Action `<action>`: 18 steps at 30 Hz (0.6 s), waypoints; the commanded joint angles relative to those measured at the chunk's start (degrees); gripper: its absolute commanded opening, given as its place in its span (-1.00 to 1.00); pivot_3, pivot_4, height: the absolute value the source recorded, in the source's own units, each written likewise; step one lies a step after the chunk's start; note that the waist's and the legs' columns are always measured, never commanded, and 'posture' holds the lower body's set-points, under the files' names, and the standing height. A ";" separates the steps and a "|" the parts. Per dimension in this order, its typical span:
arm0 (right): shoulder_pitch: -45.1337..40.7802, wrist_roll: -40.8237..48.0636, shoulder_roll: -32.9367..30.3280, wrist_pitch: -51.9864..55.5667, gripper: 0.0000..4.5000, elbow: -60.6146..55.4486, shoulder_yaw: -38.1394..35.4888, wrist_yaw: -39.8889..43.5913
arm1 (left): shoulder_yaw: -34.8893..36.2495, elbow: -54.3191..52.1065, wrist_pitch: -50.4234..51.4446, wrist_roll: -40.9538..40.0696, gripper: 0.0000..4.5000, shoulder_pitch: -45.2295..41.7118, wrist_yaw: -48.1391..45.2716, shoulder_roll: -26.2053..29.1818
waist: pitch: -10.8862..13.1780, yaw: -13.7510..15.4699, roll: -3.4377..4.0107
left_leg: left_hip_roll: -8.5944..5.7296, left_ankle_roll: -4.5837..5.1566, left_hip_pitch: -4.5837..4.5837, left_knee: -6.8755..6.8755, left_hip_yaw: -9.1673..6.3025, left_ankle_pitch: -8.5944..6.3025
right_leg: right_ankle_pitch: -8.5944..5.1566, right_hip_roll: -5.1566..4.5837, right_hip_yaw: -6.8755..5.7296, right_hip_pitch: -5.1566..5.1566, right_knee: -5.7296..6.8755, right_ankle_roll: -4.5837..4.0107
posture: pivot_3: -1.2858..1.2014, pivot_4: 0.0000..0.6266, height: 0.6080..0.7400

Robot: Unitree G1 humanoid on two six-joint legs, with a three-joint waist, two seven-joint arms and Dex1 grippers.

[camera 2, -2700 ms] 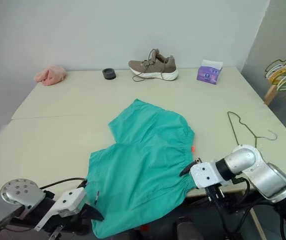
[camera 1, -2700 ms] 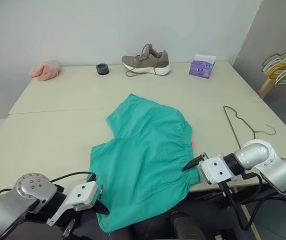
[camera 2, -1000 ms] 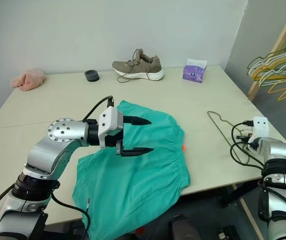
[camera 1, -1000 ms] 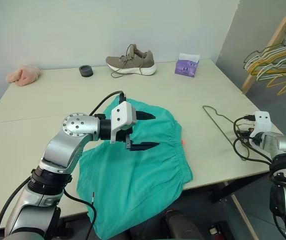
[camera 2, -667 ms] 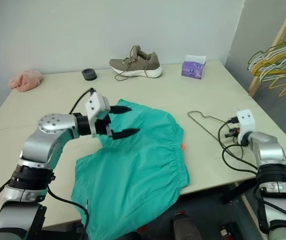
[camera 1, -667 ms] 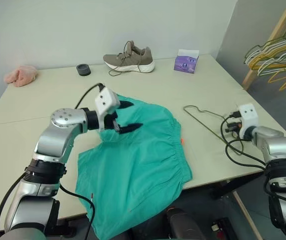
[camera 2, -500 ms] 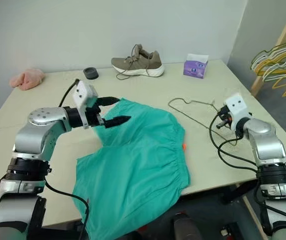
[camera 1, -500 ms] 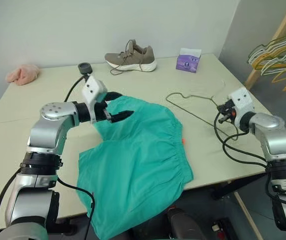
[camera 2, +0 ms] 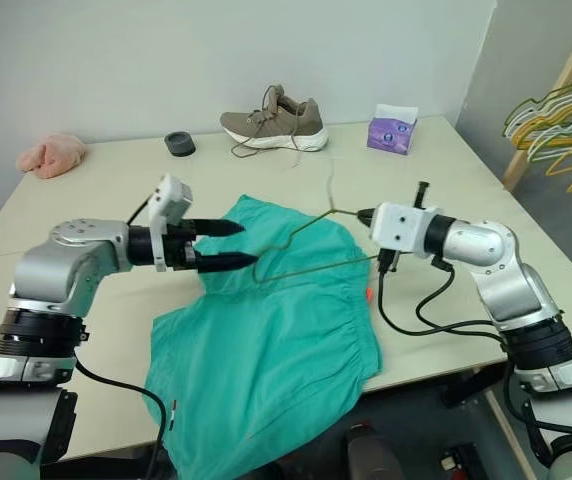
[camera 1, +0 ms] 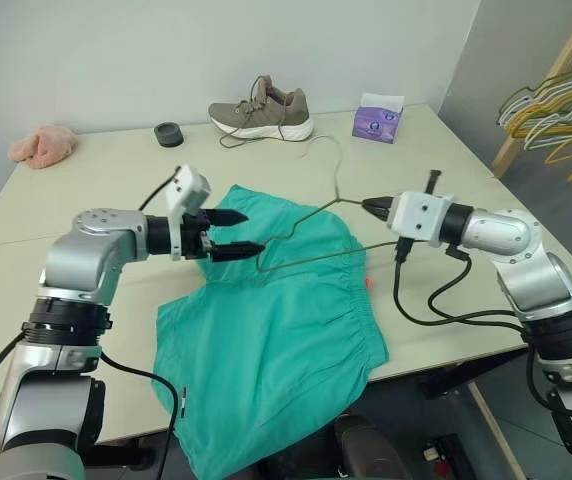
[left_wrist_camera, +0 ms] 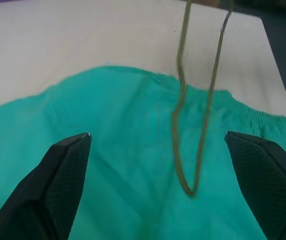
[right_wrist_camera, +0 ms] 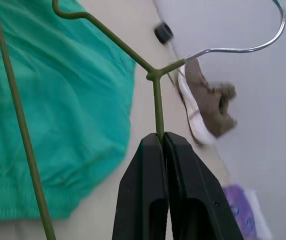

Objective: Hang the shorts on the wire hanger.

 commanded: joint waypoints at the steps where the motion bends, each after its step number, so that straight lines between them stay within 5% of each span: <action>1: -3.07 -1.16 0.51 -3.66 -0.99 -1.07 0.20 1.27 | -1.23 -4.69 0.34 -0.91 1.00 0.87 -3.15 0.51 | 0.00 0.03 -0.01 | 0.00 0.00 0.00 0.03 0.00 0.00 | 0.00 0.00 0.00 0.00 0.01 -0.01 | -0.14 -0.67 1.00; 10: -5.45 -1.40 3.20 -4.89 -0.99 -0.29 0.17 2.33 | -3.37 -9.59 3.67 -1.77 1.00 4.14 -5.00 0.47 | 0.00 0.02 0.00 | 0.00 0.01 0.00 0.04 0.00 0.00 | 0.02 -0.01 0.02 0.01 0.01 -0.03 | -0.13 -0.65 1.00; 13: -5.44 -1.21 3.61 -4.45 -1.00 -0.88 -0.23 2.38 | -3.34 -9.18 4.29 -1.49 0.75 4.36 -4.35 0.15 | 0.00 0.11 0.00 | 0.00 0.01 0.00 0.05 -0.01 0.00 | 0.02 -0.01 0.01 0.01 0.03 -0.04 | -0.14 -0.64 1.00; 18: -5.58 -1.40 3.81 -4.12 -1.00 -1.14 -0.61 2.02 | -4.74 -8.75 2.08 0.45 0.06 4.95 -4.98 0.64 | 0.00 0.09 0.00 | -0.01 0.02 0.00 0.06 -0.01 0.00 | 0.02 -0.01 0.02 0.01 0.03 -0.04 | -0.14 -0.63 1.00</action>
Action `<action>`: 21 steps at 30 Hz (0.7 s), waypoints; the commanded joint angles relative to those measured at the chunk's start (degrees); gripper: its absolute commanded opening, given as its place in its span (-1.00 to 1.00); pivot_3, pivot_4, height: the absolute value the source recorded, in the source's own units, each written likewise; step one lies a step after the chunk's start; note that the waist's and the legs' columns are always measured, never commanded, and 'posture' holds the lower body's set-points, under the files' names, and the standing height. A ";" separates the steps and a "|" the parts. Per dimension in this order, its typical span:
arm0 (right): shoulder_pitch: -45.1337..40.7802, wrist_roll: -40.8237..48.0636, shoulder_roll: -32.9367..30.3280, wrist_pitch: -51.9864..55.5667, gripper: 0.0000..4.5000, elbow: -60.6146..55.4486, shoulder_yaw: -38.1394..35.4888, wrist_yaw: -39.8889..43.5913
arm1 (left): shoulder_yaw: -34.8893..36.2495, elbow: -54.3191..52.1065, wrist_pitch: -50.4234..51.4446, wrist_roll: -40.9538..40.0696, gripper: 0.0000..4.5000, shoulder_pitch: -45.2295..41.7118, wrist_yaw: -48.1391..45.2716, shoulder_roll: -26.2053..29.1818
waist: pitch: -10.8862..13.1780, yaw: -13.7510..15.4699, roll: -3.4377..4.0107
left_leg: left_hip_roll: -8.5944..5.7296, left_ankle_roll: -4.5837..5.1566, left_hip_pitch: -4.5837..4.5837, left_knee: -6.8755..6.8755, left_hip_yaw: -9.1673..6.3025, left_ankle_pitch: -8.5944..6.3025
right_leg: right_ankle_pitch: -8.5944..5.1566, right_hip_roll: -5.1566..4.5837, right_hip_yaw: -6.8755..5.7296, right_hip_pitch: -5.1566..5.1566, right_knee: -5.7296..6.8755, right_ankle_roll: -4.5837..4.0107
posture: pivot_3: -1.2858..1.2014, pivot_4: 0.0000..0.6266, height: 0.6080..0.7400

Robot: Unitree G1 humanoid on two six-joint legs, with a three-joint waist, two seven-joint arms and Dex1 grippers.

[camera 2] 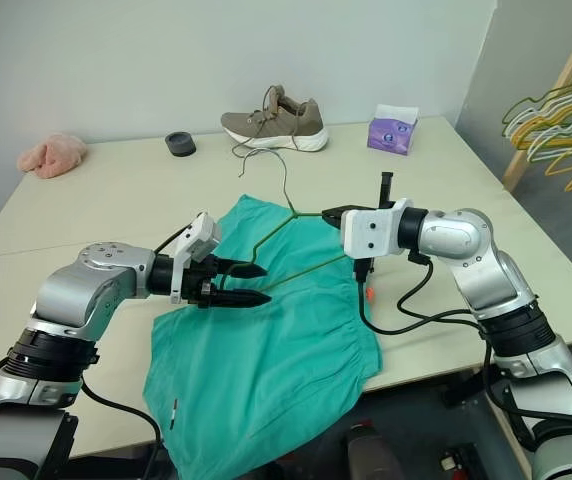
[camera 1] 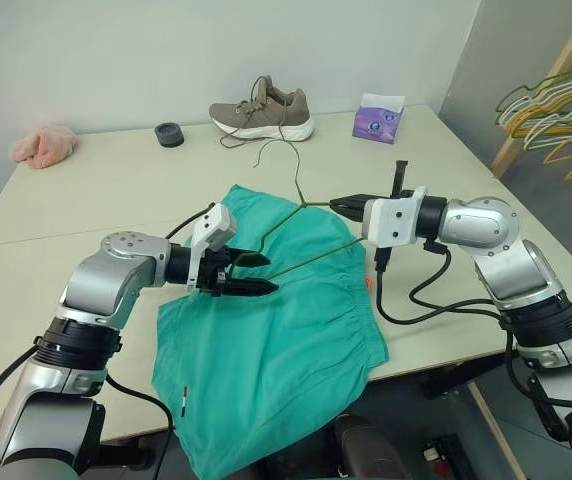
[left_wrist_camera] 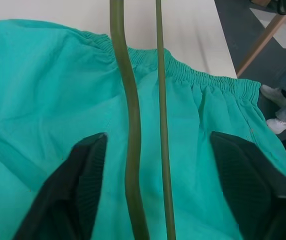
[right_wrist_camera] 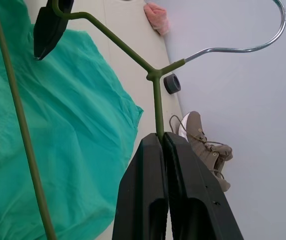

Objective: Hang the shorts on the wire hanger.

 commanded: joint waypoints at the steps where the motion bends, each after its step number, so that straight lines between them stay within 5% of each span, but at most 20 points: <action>1: -1.55 0.37 0.07 -0.22 -1.00 -2.21 -1.95 -0.41 | -0.73 -0.73 -1.89 1.22 -0.07 0.41 -0.33 0.48 | 0.00 -0.03 0.00 | 0.00 0.00 0.00 0.00 0.00 0.00 | 0.00 0.00 0.00 0.00 0.00 0.00 | -0.14 -0.63 1.00; 7: -1.59 0.28 0.62 1.35 -1.00 -2.72 -1.97 -0.85 | -0.63 -1.18 -1.94 0.99 -0.91 0.91 -0.04 -0.22 | 0.00 -0.05 0.01 | 0.01 0.00 0.00 0.00 -0.01 0.00 | 0.00 0.00 -0.01 0.00 0.01 0.00 | -0.14 -0.63 1.00; 11: -0.56 0.30 0.58 1.67 -1.00 -4.37 -1.35 -0.17 | -0.14 -1.35 -1.50 0.45 -0.99 0.93 0.80 -0.67 | 0.00 -0.02 0.01 | 0.01 0.00 0.00 0.00 -0.01 0.00 | 0.00 0.00 -0.01 0.00 0.01 0.00 | -0.14 -0.63 1.00; 17: 1.15 1.86 -2.61 -0.40 -0.25 -7.27 -0.86 4.48 | 0.47 -1.55 -1.26 0.73 -1.00 0.92 2.78 -0.97 | 0.00 0.05 0.01 | 0.00 0.00 -0.01 0.00 -0.02 0.00 | 0.00 0.00 -0.01 0.00 0.00 0.00 | -0.14 -0.63 1.00; 21: 3.13 8.70 -5.93 10.92 0.36 -12.80 -4.38 9.22 | 1.24 -0.20 -4.64 3.03 -1.00 0.42 6.79 -2.00 | 0.00 0.09 0.00 | 0.00 0.01 -0.01 0.01 -0.02 -0.01 | 0.00 -0.01 -0.01 0.01 0.00 0.00 | -0.14 -0.64 1.00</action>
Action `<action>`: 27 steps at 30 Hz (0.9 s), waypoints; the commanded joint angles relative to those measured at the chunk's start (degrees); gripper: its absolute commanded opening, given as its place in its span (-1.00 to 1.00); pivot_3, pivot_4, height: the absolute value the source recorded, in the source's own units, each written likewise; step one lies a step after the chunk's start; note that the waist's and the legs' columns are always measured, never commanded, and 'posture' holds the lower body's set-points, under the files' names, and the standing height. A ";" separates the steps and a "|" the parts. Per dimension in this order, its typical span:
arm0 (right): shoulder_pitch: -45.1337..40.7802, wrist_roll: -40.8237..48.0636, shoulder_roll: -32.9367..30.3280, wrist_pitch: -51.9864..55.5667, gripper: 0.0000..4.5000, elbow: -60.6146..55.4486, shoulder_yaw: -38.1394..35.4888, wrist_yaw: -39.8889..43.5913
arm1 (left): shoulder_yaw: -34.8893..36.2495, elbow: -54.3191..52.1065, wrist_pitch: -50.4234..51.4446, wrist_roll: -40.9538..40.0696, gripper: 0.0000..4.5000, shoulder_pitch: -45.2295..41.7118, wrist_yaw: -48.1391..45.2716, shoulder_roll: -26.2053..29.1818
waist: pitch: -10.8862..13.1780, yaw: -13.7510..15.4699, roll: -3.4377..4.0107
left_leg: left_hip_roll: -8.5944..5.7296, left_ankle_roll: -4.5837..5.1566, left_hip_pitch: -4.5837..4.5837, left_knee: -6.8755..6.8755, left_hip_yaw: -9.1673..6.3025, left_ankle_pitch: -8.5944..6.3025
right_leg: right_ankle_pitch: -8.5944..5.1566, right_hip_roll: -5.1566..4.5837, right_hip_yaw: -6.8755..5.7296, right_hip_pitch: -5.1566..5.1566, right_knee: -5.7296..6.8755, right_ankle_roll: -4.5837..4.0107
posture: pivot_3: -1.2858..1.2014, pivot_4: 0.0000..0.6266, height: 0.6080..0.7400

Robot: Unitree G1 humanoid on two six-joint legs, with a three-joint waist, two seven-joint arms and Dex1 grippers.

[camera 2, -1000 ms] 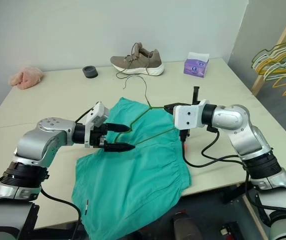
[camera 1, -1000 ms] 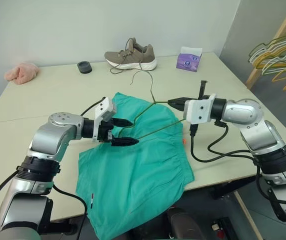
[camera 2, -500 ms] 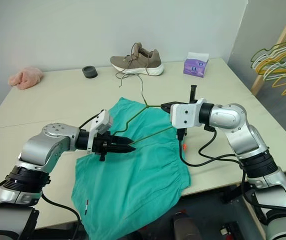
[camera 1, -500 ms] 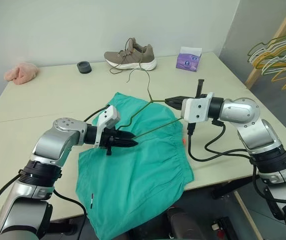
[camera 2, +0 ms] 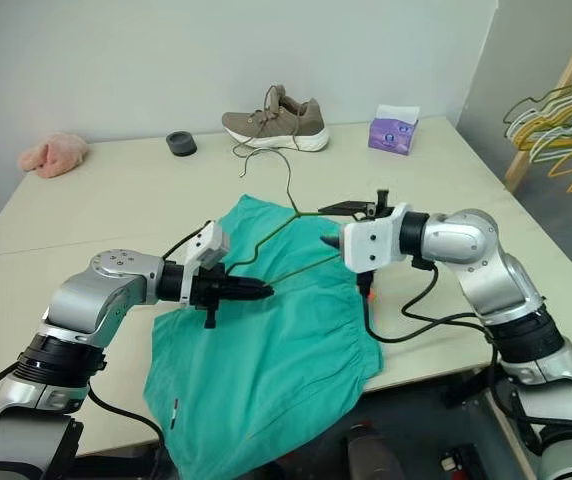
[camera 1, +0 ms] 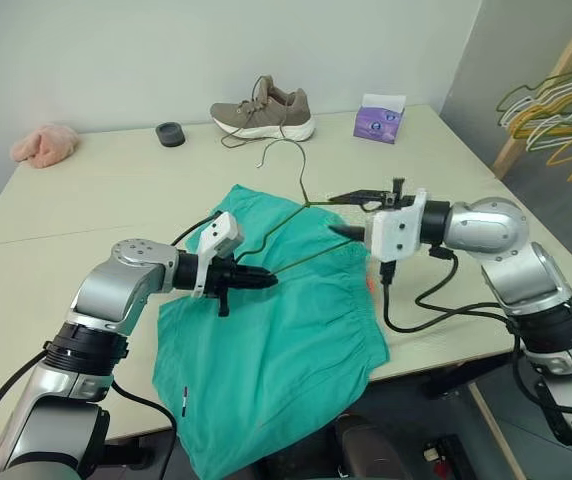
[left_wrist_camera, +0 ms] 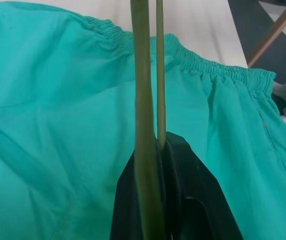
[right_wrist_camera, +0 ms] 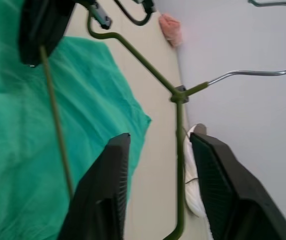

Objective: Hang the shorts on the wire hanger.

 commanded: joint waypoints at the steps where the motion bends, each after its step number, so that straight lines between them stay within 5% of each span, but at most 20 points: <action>1: 0.39 6.81 -2.88 11.32 0.50 -6.14 -5.25 3.33 | 1.76 0.10 -5.29 2.96 -1.00 -0.84 3.26 -0.24 | 0.00 0.05 0.00 | 0.00 0.00 0.00 0.01 -0.01 0.00 | 0.00 0.00 -0.01 0.01 0.00 0.00 | -0.14 -0.64 1.00; 4: 0.71 10.87 -5.05 22.93 0.96 -8.97 -7.83 4.19 | 0.42 0.46 -11.65 6.99 -1.00 -0.43 3.56 1.02 | 0.00 -0.03 0.00 | 0.00 0.00 0.02 0.03 0.00 0.00 | 0.01 -0.01 0.00 0.01 0.03 -0.02 | -0.14 -0.64 1.00; 10: 1.19 13.47 -6.99 42.23 0.98 -9.66 -6.50 3.68 | -1.76 -0.69 -23.67 15.42 -1.00 -1.06 3.41 3.97 | 0.00 -0.08 0.01 | 0.03 0.01 0.05 -0.01 -0.01 0.00 | 0.03 0.01 -0.01 0.01 0.03 -0.05 | -0.15 -0.65 1.00; 20: -4.15 6.72 -3.27 36.74 0.98 2.30 5.78 7.44 | -2.91 -2.37 -26.97 19.35 -1.00 -1.67 1.99 4.62 | -0.01 -0.21 -0.01 | -0.01 0.03 0.01 0.00 0.01 -0.01 | 0.03 0.04 0.02 -0.02 0.00 -0.04 | -0.13 -0.70 1.00; 23: -5.74 5.53 -1.60 35.32 0.73 6.01 6.98 7.80 | -2.96 -2.54 -27.89 20.59 -1.00 -1.52 1.90 4.98 | -0.02 -0.14 -0.01 | 0.00 0.02 0.00 0.00 -0.02 -0.01 | 0.03 0.04 -0.01 -0.02 0.00 -0.04 | -0.12 -0.71 1.00; 27: -7.15 4.02 0.55 34.76 0.10 9.95 8.18 7.85 | -2.73 -3.14 -27.76 20.85 -1.00 -1.30 1.61 5.04 | -0.02 -0.10 -0.01 | -0.01 0.02 -0.03 0.02 -0.02 -0.01 | 0.03 0.03 -0.01 -0.02 0.00 -0.05 | -0.12 -0.72 1.00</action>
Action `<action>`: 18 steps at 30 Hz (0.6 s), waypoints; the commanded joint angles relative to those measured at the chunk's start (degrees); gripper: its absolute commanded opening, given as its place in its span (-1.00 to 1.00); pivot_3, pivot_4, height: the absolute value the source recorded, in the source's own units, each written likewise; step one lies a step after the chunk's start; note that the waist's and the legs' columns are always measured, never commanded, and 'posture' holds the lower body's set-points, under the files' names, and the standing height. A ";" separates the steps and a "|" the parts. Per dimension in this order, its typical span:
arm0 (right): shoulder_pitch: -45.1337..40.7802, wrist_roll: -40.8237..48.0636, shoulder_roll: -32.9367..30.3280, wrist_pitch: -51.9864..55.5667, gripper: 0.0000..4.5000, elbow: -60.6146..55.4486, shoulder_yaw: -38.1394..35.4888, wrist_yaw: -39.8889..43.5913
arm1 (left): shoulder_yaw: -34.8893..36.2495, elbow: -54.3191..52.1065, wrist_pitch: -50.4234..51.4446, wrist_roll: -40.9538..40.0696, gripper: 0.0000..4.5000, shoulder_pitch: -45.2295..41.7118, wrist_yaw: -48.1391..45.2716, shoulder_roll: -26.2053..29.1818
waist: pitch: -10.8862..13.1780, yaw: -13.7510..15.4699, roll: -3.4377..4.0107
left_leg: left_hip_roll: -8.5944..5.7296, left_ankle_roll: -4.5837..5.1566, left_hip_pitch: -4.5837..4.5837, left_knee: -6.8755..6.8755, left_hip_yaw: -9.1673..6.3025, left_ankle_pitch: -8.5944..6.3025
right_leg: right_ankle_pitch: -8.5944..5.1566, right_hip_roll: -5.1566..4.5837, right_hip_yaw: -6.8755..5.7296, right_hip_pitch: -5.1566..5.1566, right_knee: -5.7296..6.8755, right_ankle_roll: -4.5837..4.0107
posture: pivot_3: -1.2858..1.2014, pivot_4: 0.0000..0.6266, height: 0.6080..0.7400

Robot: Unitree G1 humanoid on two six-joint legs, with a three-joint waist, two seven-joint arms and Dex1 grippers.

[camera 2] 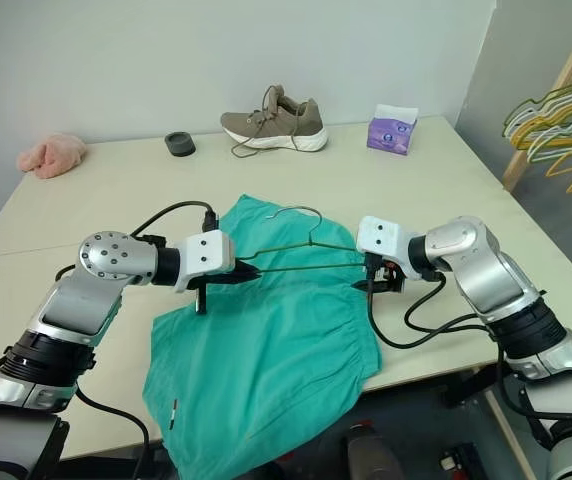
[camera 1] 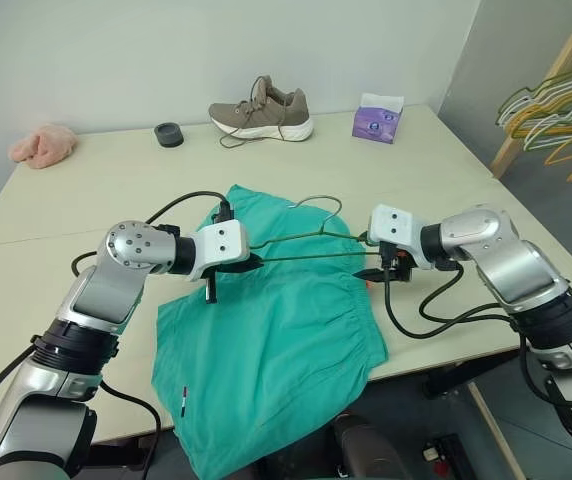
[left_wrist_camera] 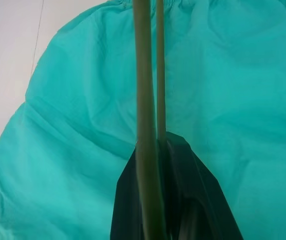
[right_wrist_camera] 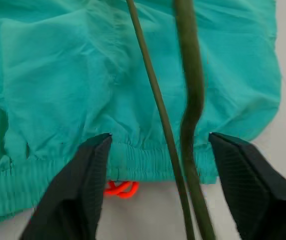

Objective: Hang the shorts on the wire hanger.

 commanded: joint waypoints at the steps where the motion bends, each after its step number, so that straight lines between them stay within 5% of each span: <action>1: -2.39 -1.41 1.14 -1.28 -0.04 1.42 0.02 0.46 | 0.27 -2.43 -0.60 0.38 -1.00 -0.61 -0.41 0.83 | 0.00 -0.01 0.00 | 0.00 0.00 -0.01 0.01 0.00 0.00 | 0.00 0.00 -0.01 0.00 0.00 0.00 | -0.12 -0.72 1.00; 7: -2.01 -2.44 2.10 -1.88 -0.97 1.36 -0.25 1.26 | 0.75 -1.80 -1.99 1.14 -1.00 -0.70 1.59 -0.52 | -0.02 0.00 -0.01 | 0.01 0.00 -0.01 0.01 -0.02 0.00 | 0.00 0.00 -0.03 0.00 0.01 0.00 | -0.12 -0.74 1.00; 11: -1.45 -2.53 2.24 -2.19 -0.99 0.48 -0.88 1.05 | 0.80 -1.69 -1.04 0.12 -1.00 -0.89 0.98 -1.51 | -0.03 0.00 -0.01 | 0.01 0.00 -0.01 0.02 -0.02 0.00 | 0.00 -0.01 -0.04 0.00 0.02 0.00 | -0.13 -0.74 1.00; 18: -0.05 -1.95 1.92 -0.61 -1.00 -0.70 -3.59 -0.64 | 2.33 -4.35 6.93 -3.77 -0.14 -0.54 0.56 -2.70 | -0.03 0.00 -0.01 | 0.02 -0.01 -0.03 0.05 -0.04 0.00 | 0.00 0.00 -0.04 0.00 0.04 0.00 | -0.13 -0.74 1.00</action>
